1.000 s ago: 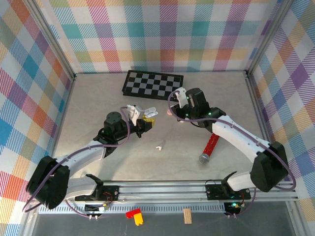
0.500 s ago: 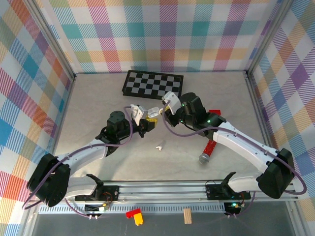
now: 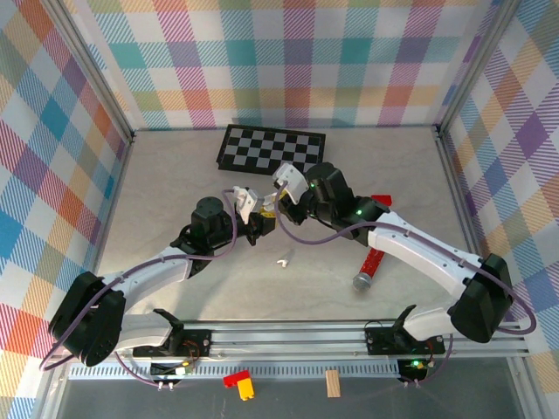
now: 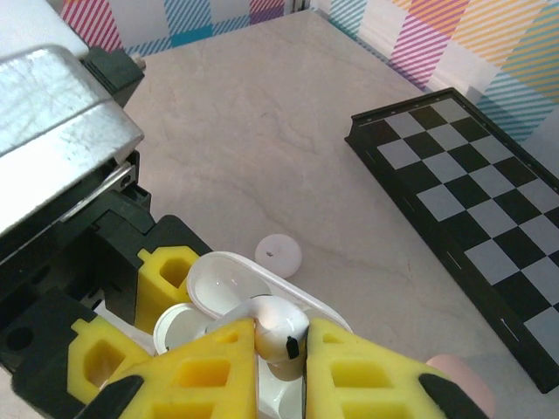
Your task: Insert wireless bluetooth earbuds into charging case
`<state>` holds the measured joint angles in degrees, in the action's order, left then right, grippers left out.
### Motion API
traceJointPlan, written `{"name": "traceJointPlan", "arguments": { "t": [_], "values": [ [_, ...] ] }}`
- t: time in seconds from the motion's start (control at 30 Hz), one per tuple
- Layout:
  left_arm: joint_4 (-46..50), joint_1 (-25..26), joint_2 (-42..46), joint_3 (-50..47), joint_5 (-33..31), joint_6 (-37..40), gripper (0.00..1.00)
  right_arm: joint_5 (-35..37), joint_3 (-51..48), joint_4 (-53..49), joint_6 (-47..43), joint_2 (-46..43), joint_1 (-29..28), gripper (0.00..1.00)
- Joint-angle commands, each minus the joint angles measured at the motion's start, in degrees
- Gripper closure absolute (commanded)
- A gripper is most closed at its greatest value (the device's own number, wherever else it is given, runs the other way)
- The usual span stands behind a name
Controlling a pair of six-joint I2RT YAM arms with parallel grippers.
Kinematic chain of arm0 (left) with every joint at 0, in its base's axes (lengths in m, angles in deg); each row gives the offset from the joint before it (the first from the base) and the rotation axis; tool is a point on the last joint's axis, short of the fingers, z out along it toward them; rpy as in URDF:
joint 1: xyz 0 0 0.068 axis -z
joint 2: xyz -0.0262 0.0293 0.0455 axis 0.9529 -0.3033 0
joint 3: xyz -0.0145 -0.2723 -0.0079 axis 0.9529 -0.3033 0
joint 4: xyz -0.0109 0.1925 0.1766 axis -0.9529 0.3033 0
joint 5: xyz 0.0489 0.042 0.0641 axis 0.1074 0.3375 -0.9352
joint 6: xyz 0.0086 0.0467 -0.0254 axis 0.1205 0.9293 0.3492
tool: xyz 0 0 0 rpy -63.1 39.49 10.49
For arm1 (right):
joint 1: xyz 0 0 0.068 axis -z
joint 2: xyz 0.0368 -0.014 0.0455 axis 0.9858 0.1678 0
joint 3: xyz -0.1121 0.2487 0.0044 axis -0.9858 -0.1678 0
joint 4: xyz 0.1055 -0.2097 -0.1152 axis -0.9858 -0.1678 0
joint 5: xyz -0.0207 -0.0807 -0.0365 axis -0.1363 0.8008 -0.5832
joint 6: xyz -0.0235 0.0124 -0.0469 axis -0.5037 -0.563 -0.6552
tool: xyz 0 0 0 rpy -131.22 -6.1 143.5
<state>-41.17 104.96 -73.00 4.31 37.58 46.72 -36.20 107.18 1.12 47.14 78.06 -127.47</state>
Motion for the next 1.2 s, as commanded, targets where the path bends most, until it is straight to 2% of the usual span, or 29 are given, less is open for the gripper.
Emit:
{"name": "traceJointPlan", "arguments": {
  "t": [0.0,0.47,0.7,1.0,1.1,1.17],
  "values": [
    [0.11,0.51,1.36,1.68,1.08,1.06,1.00,-0.10,2.07,-1.41,-1.96,0.80,-0.59,0.84],
    [0.79,0.51,1.96,2.41,1.92,0.62,1.00,-6.76,0.44,-3.82,-6.92,0.71,-1.20,0.83],
    [0.90,0.51,2.14,2.49,1.91,0.62,1.00,-9.90,0.35,-4.87,-10.48,1.07,-1.64,0.77],
    [1.25,0.51,2.38,2.67,1.92,0.88,1.00,-7.58,1.14,-6.34,-13.30,1.00,-1.73,0.76],
    [1.43,0.51,2.31,2.76,1.92,1.06,1.00,-7.62,1.00,-7.05,-13.67,0.41,-1.71,0.71],
    [1.43,0.51,2.22,2.82,2.07,1.06,1.00,-6.02,0.98,-7.04,-12.94,0.11,-1.69,0.63]
  ]
}}
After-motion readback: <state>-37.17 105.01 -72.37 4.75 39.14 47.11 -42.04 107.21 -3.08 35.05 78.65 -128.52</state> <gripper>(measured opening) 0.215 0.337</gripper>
